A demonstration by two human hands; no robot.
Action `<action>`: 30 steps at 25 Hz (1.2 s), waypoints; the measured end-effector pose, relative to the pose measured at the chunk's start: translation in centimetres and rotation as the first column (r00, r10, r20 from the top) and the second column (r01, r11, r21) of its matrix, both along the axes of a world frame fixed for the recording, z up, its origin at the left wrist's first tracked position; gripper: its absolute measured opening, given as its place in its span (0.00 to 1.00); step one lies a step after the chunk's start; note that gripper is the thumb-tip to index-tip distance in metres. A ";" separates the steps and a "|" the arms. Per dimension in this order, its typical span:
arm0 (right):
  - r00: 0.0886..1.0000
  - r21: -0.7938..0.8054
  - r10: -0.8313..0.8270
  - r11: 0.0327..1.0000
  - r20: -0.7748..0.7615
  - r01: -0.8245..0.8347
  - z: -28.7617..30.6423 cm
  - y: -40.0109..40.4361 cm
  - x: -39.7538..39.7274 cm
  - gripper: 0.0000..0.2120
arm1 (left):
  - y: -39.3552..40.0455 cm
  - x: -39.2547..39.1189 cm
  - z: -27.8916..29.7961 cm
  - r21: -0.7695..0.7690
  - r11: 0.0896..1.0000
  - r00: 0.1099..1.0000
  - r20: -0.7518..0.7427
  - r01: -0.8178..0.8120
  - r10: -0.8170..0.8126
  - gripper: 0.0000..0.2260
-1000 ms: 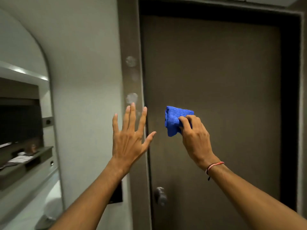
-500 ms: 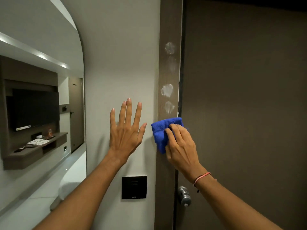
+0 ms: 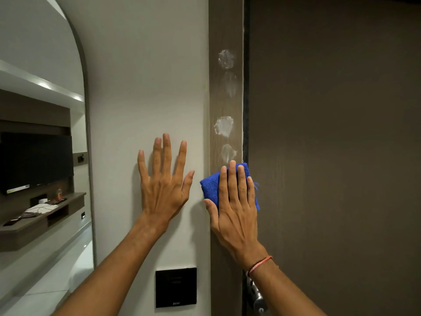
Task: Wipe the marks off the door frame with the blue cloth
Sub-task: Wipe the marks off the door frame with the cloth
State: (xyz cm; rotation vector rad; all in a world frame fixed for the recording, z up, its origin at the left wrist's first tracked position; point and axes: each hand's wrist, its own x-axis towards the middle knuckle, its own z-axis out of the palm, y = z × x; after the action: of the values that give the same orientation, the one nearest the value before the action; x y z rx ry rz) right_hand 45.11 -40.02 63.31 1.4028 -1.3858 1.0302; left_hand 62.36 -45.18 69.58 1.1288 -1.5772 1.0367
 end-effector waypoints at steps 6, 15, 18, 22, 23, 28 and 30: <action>0.996 -0.153 0.053 0.987 0.069 -0.041 11.1 -1.5 0.9 0.37 | -1.3 -1.4 7.9 -0.091 0.994 0.998 0.009 0.058 -0.058 0.31; 0.998 -0.195 0.056 0.979 0.013 -0.053 32.3 -2.1 0.6 0.36 | -2.8 -0.5 20.3 -0.162 0.987 1.000 0.001 0.017 -0.017 0.32; 0.999 -0.188 0.052 0.981 -0.005 -0.052 34.3 -2.3 0.4 0.34 | -2.9 -0.2 21.8 -0.166 0.986 1.000 0.003 0.029 -0.029 0.32; 0.998 -0.184 0.067 0.981 0.014 -0.064 33.1 -2.1 0.6 0.32 | -3.2 -0.2 21.3 -0.168 0.984 0.998 -0.004 0.055 -0.057 0.32; 0.997 -0.185 0.076 0.980 0.020 -0.071 32.1 -2.0 0.7 0.32 | -3.2 -0.2 21.3 -0.165 0.985 0.998 -0.002 0.059 -0.060 0.32; 0.996 -0.183 0.067 0.982 0.059 -0.055 17.0 -1.2 1.1 0.33 | -3.0 -0.4 19.6 -0.147 0.987 0.998 0.011 0.066 -0.065 0.32; 0.997 -0.144 0.039 0.989 0.068 -0.029 11.2 -1.0 1.3 0.33 | -2.9 -0.5 18.8 -0.156 0.985 0.997 0.007 0.080 -0.080 0.31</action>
State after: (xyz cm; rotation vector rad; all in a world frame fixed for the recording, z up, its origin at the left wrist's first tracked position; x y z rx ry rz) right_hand 46.40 -40.99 74.47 1.2996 -1.3153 1.1882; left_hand 61.91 -48.05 88.41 0.9515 -1.5015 1.0872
